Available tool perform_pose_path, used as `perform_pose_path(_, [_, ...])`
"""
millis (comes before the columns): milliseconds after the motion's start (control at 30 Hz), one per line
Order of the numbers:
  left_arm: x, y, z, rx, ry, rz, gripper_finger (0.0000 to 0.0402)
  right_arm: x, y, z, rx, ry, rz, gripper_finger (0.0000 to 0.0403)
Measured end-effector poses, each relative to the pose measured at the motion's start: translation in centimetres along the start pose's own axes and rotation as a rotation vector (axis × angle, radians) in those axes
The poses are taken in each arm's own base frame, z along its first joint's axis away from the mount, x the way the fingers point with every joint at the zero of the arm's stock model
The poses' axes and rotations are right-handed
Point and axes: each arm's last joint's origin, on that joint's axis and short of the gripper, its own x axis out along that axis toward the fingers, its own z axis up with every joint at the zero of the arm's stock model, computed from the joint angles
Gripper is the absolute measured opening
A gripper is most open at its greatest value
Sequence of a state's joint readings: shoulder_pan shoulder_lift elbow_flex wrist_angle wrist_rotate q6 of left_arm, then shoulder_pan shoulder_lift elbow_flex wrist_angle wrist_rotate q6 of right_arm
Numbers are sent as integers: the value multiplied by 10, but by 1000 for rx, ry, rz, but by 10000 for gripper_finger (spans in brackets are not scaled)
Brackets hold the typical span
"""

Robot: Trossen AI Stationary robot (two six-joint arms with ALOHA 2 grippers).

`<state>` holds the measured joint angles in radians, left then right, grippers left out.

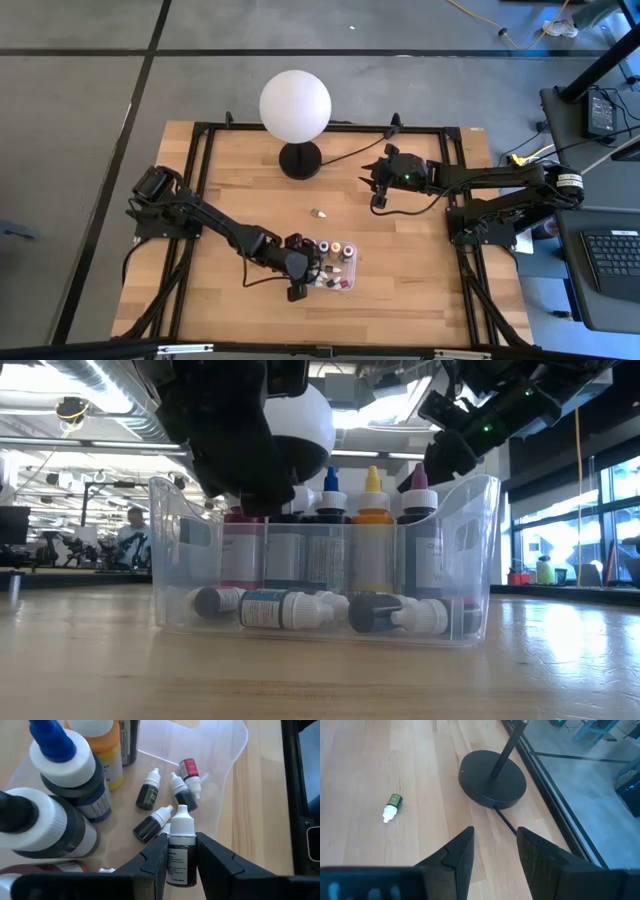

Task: Pick & Place food coloring
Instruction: Put the small red food coloring bottle into the transparent bin

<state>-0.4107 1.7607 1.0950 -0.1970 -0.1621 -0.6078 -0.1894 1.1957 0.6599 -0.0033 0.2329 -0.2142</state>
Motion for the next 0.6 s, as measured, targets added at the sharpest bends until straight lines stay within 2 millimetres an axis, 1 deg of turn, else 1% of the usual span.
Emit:
perform_pose_path(200, [0, 0, 0, -7, 0, 1, 99, 0, 0, -1, -2, 10, 3, 152])
perform_pose_path(467, [0, 0, 0, -8, -3, 3, 100, 0, 0, -1, -2, 10, 3, 152])
perform_pose_path(600, [0, 0, 0, -34, -5, 2, 104, 0, 0, -1, -2, 9, 3, 152])
